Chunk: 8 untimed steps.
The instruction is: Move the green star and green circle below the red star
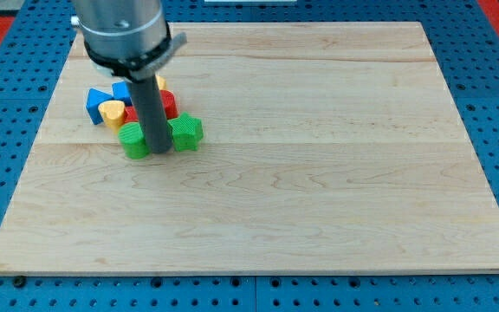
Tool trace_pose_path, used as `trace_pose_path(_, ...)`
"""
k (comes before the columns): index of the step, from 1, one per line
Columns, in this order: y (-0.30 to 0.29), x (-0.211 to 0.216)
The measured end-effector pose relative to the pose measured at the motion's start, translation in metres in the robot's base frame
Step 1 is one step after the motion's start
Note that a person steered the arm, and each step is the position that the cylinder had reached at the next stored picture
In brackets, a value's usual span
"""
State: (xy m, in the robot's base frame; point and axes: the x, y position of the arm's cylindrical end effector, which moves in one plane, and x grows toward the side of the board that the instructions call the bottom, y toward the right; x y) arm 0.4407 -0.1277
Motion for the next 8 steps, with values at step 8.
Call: trace_pose_path(8, 0.031, -0.012)
